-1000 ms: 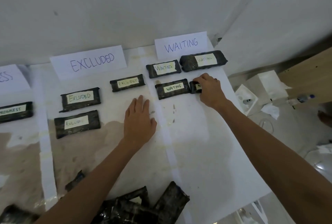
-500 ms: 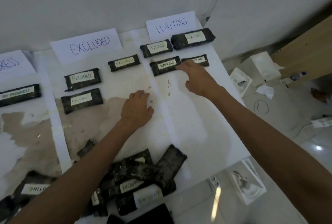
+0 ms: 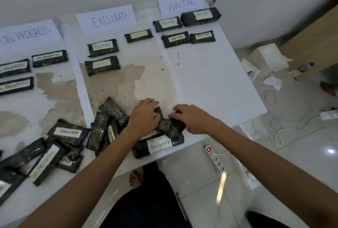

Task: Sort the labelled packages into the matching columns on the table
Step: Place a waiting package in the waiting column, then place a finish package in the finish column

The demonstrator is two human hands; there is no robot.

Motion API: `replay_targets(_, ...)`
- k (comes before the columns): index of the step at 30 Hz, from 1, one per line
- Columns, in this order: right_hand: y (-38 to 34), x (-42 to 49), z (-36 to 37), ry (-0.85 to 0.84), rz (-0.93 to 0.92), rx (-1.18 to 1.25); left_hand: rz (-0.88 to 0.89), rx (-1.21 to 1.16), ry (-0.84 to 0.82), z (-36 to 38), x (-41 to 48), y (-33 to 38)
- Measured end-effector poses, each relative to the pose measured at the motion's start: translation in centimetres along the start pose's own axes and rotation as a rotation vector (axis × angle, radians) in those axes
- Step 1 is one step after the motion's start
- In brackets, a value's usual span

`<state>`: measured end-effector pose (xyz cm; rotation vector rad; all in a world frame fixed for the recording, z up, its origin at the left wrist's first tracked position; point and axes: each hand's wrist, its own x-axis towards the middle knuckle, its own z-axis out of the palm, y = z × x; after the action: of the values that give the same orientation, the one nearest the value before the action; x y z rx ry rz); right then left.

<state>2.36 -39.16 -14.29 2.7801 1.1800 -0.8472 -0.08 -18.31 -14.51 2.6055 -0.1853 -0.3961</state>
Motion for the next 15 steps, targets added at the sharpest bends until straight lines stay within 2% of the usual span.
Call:
replay_targets(3,-0.2,-0.6,0.7,0.096,0.042,0.078,0.031,-0.063,0.028,-0.4,-1.7,0.0)
replay_targets(8,0.0,-2.7,-3.4,0.177,0.242,0.593,-0.063,-0.326,0.015,-2.4,-4.2,1.0)
replay_targets(12,-0.9,-4.2,-6.1,0.192,0.280,0.831,-0.166,-0.556,-0.019,-3.9,-5.4,2.8)
replay_targets(15,-1.8,-4.8,-7.5,0.212,0.286,1.009,-0.171,-0.588,-0.002,-4.5,-5.7,3.3)
